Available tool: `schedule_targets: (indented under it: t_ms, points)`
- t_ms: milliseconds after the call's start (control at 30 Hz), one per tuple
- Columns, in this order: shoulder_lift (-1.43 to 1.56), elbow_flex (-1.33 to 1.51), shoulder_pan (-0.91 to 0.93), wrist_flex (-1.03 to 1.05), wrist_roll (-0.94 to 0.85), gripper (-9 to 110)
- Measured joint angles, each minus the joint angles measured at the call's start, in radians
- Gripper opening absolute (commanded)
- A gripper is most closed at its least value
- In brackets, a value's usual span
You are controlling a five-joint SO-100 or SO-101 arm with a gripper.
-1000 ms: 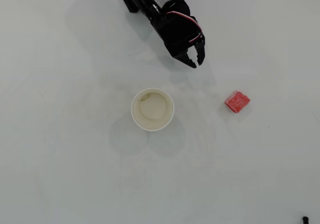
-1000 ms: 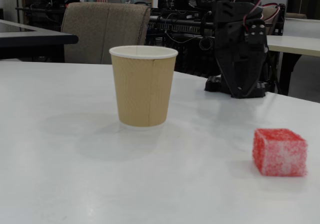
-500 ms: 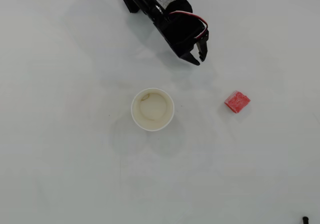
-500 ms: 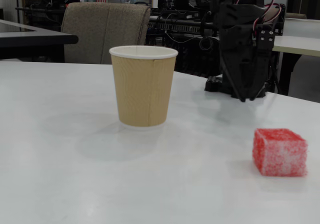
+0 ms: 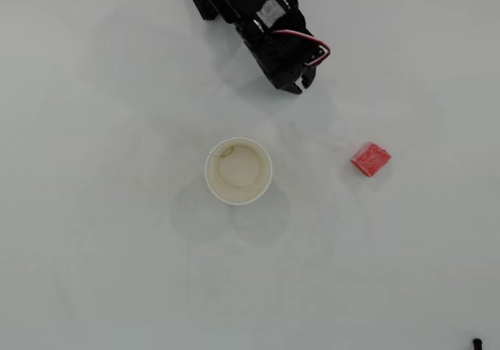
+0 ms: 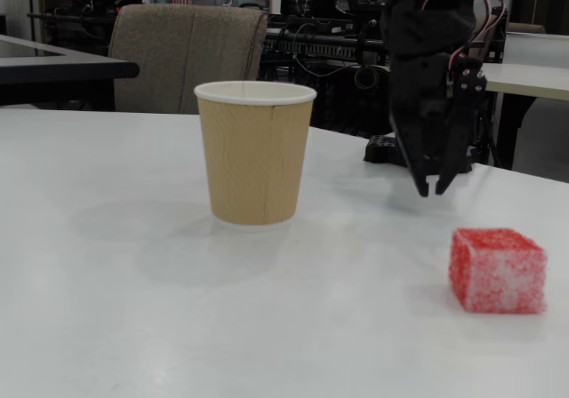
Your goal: Grasp a red cube and put it in the cup.
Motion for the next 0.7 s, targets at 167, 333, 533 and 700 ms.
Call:
schedule_targets:
  t_ms: [167,333,533,700]
  points:
    - [-0.21,-0.155,0.002,-0.011,-0.006,5]
    - [-0.407,-0.298,0.012,-0.055,-0.044,6]
    - [-0.595,-0.446,0.029,-0.089,-0.055,6]
    - [-0.723,-0.554,0.032,-0.101,-0.055,6]
